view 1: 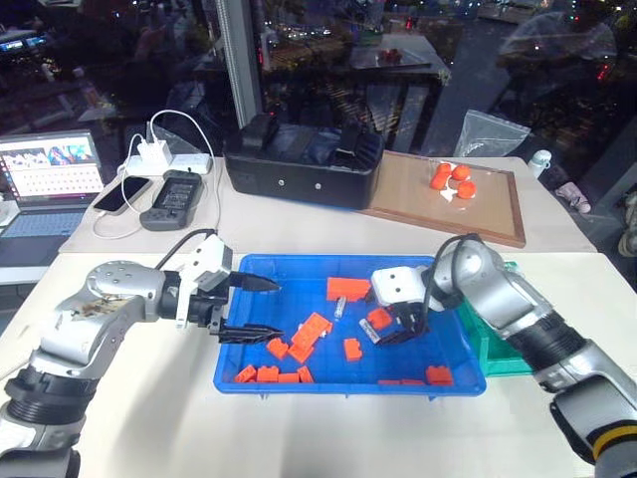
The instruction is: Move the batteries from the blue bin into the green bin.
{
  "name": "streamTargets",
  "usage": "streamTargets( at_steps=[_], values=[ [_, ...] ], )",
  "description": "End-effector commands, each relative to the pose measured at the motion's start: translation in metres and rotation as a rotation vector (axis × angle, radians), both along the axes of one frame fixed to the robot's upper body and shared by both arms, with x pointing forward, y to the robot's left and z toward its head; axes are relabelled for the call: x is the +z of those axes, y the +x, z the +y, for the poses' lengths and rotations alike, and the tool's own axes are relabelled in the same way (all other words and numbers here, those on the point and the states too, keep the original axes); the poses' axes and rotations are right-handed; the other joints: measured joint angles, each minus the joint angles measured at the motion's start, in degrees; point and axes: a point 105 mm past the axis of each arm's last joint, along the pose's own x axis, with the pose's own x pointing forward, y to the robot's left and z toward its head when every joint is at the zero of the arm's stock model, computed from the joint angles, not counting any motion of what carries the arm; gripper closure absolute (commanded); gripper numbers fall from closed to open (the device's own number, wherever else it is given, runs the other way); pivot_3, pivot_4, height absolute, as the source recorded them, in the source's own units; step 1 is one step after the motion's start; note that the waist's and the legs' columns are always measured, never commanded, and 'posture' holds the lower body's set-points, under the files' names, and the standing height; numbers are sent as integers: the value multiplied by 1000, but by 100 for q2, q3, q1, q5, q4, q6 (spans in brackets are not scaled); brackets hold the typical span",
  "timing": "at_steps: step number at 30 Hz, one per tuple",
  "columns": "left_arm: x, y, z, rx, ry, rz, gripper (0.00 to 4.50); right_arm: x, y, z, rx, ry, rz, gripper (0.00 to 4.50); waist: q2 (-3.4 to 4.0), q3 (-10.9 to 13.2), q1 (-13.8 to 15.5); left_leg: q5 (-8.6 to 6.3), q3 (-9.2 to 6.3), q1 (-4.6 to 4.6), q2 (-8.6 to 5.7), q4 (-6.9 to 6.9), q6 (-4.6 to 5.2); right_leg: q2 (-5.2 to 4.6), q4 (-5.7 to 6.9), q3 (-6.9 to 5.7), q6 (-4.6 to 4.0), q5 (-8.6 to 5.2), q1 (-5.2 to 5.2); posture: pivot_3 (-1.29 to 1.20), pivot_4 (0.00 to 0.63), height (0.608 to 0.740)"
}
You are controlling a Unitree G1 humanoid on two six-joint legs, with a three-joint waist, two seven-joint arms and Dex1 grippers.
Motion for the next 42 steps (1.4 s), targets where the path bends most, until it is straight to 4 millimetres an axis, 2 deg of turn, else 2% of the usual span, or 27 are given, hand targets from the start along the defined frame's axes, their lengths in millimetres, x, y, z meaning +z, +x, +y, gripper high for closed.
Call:
streamTargets(
  at_steps=[1, 7, 10, 13, 14, 16, 17, 20, 22, 25, 28, 32, 34, 36, 42],
  values=[
    [11, -4, 2, 16, -2, -51, 0, 4, 5, 3, 75, -25, -22, 53, 0, 0, 6, 0, 0, 0, 0, 1, 0, 0, 1, 0, 0, 0, 1, 0, 150, 738],
    [10, -11, 6, 44, 3, -51, 0, -4, 9, 3, 121, -62, 3, 53, 0, 0, 9, 0, 1, 3, 0, 6, -1, -5, 1, -4, 0, 0, -2, 0, 150, 738],
    [10, -13, 6, 54, 1, -51, 0, -6, 8, 1, 126, -68, 20, 726, 0, 0, 9, 1, 0, 3, 0, 5, -1, -4, 3, -4, -1, 0, -1, 0, 150, 738],
    [10, -14, 6, 57, -2, -48, 0, -7, 8, -1, 129, -71, 26, 1812, 0, 0, 6, 1, -1, 3, 0, 4, -1, -5, 5, -3, -1, 0, 1, 0, 150, 738],
    [11, -14, 6, 55, -3, -48, 0, -7, 8, -1, 130, -68, 21, 1988, 0, 0, 4, 1, 0, 3, 0, 4, -1, -5, 5, -3, -1, 0, 1, 0, 150, 738],
    [10, -13, 5, 52, -4, -48, 0, -5, 8, -2, 130, -64, 13, 2003, 0, 0, 4, 1, -1, 3, 0, 3, -1, -5, 5, -3, -2, 0, 1, 0, 150, 738],
    [11, -12, 5, 50, -5, -48, 0, -1, 8, -3, 130, -60, 6, 2003, 0, 0, 5, 1, 0, 3, 1, 3, -1, -4, 6, -3, -2, 0, 0, 0, 150, 738],
    [11, -9, 2, 29, -11, -50, 0, 34, 7, 3, 99, 63, -9, 2003, 1, 0, 11, 1, 1, 3, 0, 4, -1, -6, 6, -3, -2, 0, 0, 0, 150, 738],
    [11, -7, 0, 19, -14, -50, 0, 55, 6, -1, 60, 110, -22, 2003, 1, 0, 16, 1, -1, 1, 0, 4, -2, -7, 8, -3, -2, 0, 0, 0, 150, 738],
    [12, -3, -3, 2, -23, -52, 0, 83, 8, -26, -63, 127, -51, 2003, 2, 1, 50, 1, -3, 2, -3, 4, -2, -10, 8, -4, -1, 1, -1, 0, 150, 738],
    [13, 1, -9, -25, -45, -53, 0, 105, 12, -83, -291, 64, -100, 2003, 3, 1, 107, 0, 0, 2, -4, 4, -3, -13, -2, -10, -4, -1, -8, 0, 150, 738],
    [12, 4, -14, -40, -60, -55, 0, 114, 13, -151, -545, -14, -165, 2003, 4, 1, 128, -1, 2, 3, -8, 1, -3, -29, -15, -18, -42, -24, -12, 0, 150, 738],
    [11, 5, -16, -47, -62, -53, 0, 108, 9, -172, -608, -71, -173, 2003, 3, 1, 120, -1, 1, 3, -7, 1, -2, -28, -17, -16, -43, -24, -4, 0, 150, 738],
    [10, 6, -17, -49, -63, -52, 0, 93, 6, -188, -626, -156, -177, 2003, 6, -1, 86, 0, -1, 2, -8, -2, -1, -27, -13, -7, -42, -23, 3, 0, 150, 738],
    [8, 5, -18, -39, -64, -49, 0, 53, 5, -187, -596, -207, -139, 2003, 21, -2, -52, 0, -8, 6, -4, -1, 1, -9, 1, 13, -3, -3, -1, 0, 150, 738]
  ],
)
